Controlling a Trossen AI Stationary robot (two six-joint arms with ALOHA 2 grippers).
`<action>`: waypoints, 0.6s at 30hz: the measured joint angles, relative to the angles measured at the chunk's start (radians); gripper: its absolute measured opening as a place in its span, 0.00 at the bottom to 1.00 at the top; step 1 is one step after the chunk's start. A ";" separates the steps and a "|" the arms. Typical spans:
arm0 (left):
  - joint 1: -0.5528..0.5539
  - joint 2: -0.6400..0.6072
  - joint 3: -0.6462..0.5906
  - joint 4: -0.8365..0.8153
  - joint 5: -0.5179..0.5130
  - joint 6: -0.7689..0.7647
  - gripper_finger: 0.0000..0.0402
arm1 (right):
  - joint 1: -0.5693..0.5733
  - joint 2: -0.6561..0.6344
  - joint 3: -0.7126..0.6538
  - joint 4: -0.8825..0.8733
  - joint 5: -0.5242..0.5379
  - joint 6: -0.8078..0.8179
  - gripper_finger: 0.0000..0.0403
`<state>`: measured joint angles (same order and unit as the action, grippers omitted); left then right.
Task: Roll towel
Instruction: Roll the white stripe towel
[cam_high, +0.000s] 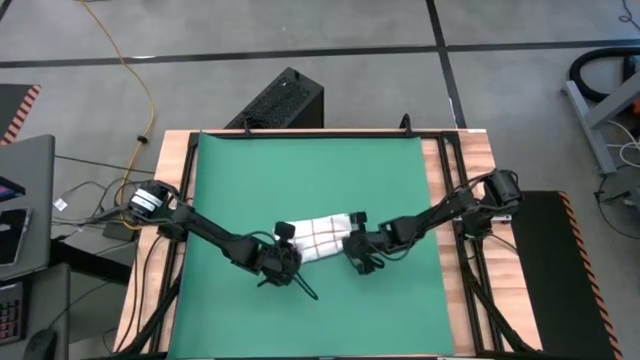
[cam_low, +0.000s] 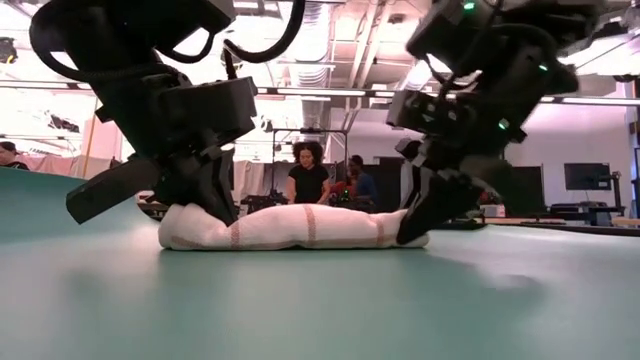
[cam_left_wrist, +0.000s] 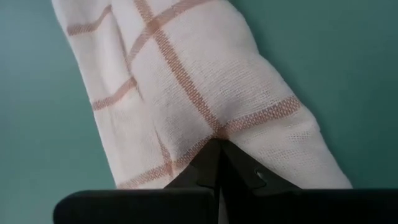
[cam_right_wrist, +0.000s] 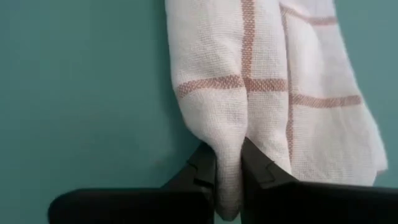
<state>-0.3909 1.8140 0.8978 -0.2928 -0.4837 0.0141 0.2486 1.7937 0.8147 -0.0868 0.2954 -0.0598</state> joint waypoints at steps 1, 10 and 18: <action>0.000 -0.005 -0.001 0.002 0.005 -0.026 0.00 | -0.002 -0.004 0.014 -0.025 -0.033 0.010 0.10; -0.002 -0.188 -0.005 0.033 0.074 -0.403 0.00 | 0.001 -0.083 0.060 -0.166 -0.163 0.107 0.10; -0.085 -0.300 -0.003 0.027 -0.071 -0.478 0.00 | 0.022 -0.087 0.061 -0.190 -0.241 0.223 0.10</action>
<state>-0.4759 1.5137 0.8947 -0.2661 -0.5548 -0.4640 0.2703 1.7064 0.8757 -0.2763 0.0545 0.1627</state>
